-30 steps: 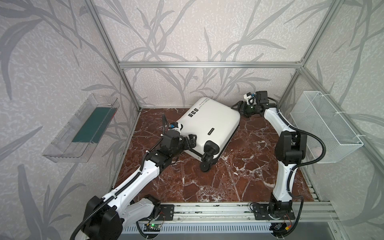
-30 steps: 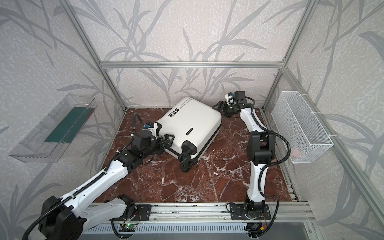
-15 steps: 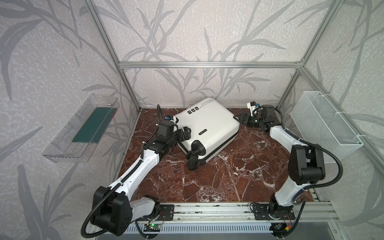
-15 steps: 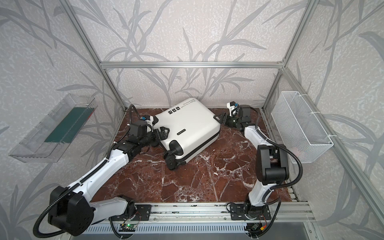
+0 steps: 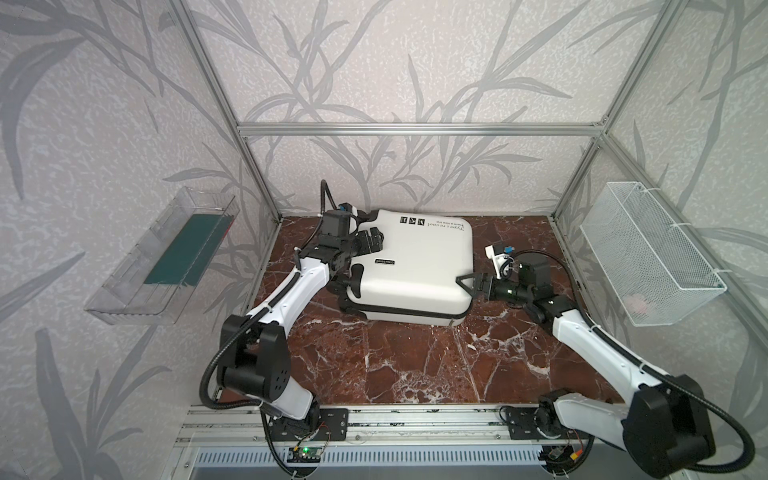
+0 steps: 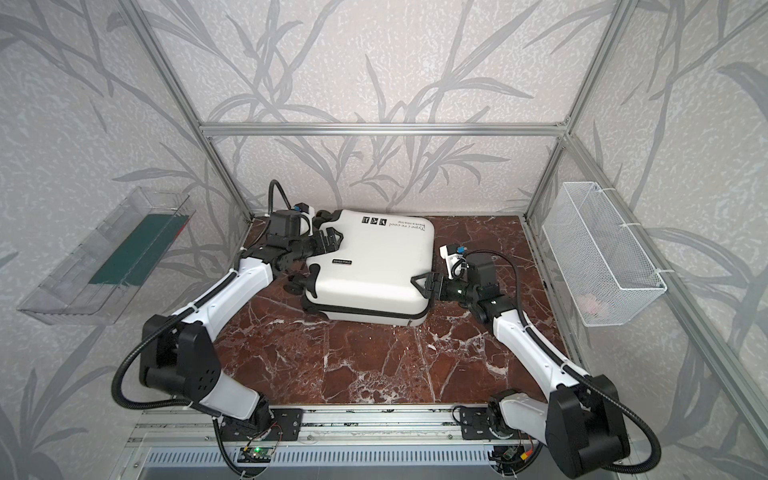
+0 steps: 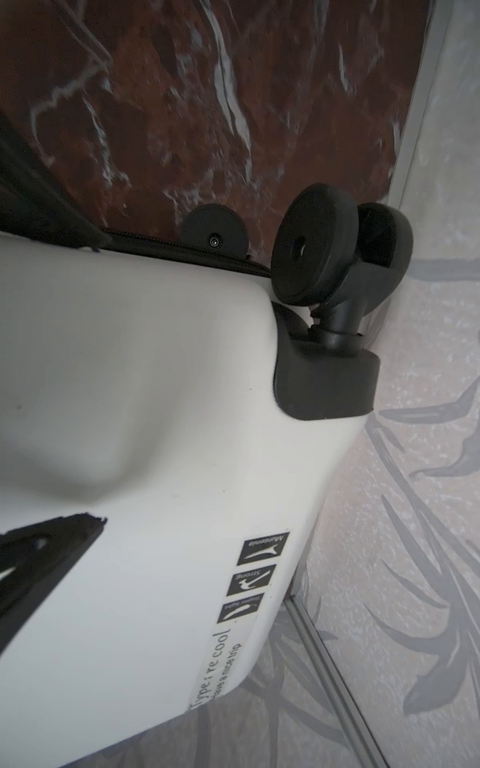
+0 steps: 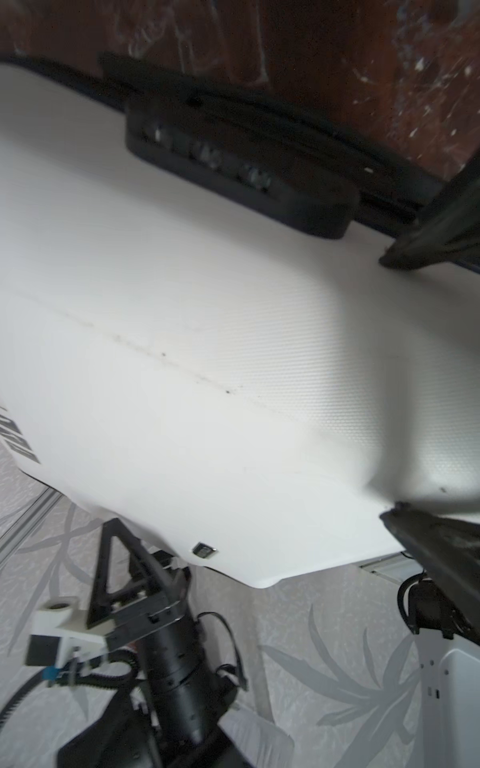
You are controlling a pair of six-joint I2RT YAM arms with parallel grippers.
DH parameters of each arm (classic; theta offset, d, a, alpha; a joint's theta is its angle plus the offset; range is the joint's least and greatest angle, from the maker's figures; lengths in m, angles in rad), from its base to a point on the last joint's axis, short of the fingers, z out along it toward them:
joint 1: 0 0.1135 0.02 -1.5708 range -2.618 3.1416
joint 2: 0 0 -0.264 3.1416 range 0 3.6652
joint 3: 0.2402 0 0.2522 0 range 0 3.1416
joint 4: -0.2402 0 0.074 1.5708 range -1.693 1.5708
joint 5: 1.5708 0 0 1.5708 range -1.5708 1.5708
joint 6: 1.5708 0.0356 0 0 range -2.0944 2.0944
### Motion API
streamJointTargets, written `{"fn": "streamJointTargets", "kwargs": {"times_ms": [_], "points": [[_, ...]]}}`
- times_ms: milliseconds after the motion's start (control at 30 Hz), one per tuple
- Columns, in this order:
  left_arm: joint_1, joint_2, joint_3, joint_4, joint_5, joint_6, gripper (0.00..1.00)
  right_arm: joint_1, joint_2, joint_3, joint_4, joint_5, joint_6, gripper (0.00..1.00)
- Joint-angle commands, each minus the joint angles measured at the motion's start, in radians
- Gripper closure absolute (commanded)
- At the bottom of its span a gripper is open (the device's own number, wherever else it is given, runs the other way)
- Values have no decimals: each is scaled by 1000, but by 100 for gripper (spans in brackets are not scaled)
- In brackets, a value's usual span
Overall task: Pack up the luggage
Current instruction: 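Rotate the lying suitcase with both grippers so its wheels face the robot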
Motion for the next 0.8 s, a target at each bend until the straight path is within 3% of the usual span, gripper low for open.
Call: {"fn": "streamJointTargets", "kwargs": {"times_ms": [0,200,333,533,767], "points": [[-62,88,188,-33,225,25,1,-1,-70,-2,-189,157,-52,0],[-36,187,503,-223,179,74,1,-74,-105,86,-240,268,-15,1],[-15,142,523,-277,173,80,1,-146,-38,203,-262,243,17,1],[-14,-76,237,-219,171,64,1,-188,175,470,-321,233,22,1],[-16,-452,-206,-90,190,-67,1,-211,451,740,-329,210,24,1]]}}
